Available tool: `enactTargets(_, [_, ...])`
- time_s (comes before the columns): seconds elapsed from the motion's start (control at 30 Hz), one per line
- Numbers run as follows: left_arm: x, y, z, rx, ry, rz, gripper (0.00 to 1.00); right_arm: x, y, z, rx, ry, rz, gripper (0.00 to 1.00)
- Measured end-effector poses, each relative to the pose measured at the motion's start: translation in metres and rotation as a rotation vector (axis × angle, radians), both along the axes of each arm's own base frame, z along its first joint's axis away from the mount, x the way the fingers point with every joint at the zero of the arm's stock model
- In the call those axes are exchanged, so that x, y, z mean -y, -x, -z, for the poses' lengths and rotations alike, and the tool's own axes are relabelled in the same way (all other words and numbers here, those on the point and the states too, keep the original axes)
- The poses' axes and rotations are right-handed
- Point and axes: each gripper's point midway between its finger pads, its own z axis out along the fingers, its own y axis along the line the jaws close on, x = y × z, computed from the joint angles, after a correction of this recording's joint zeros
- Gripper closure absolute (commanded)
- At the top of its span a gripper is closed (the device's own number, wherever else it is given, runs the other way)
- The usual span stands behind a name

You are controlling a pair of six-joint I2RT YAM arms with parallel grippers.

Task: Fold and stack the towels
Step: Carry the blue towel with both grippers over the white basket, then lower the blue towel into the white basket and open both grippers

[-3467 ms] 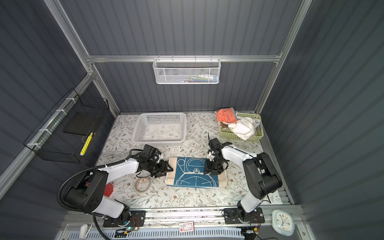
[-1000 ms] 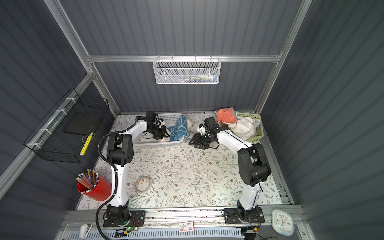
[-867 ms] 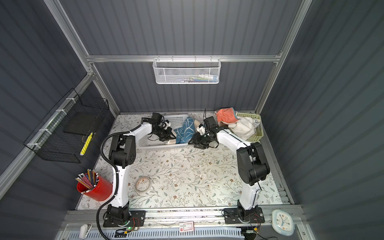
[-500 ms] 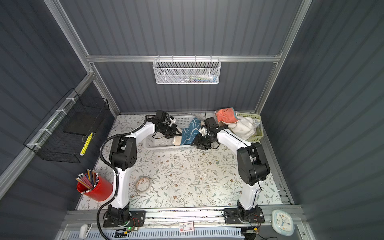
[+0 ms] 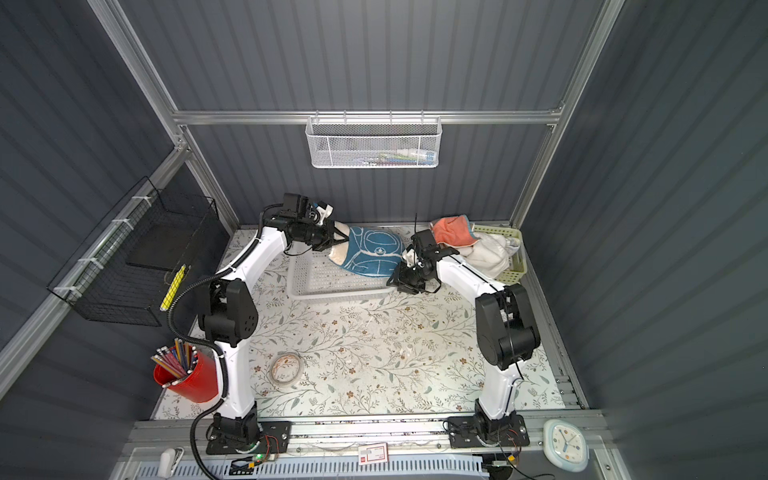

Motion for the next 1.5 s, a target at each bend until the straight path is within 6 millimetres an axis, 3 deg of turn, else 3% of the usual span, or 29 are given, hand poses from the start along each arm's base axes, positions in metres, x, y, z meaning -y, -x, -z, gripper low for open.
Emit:
enactTargets(0.2, [-0.013,-0.003,0.001,-0.01,0.002,-0.012,1.0,-0.002,-0.005,0.019,-0.034,0.008,-0.005,0.8])
enactTargets(0.43, [-0.037,-0.005,0.006,-0.036,-0.013,-0.038,1.0,0.0,-0.011,0.014,-0.029,0.016,0.011,1.0])
enactTargets(0.6, [-0.052,-0.006,0.01,-0.053,-0.017,-0.063,1.0,0.0,-0.014,0.012,-0.018,0.028,0.017,1.0])
enactTargets(0.97, [-0.067,0.02,0.037,-0.119,-0.037,-0.091,1.0,0.003,-0.015,0.014,-0.012,0.051,0.031,1.0])
enactTargets(1.27, [-0.094,0.017,0.05,-0.152,-0.043,-0.146,1.0,0.004,-0.016,0.014,-0.008,0.056,0.034,1.0])
enactTargets(1.5, [-0.102,0.02,0.062,-0.183,-0.055,-0.164,1.0,0.004,-0.016,0.015,-0.005,0.06,0.035,1.0])
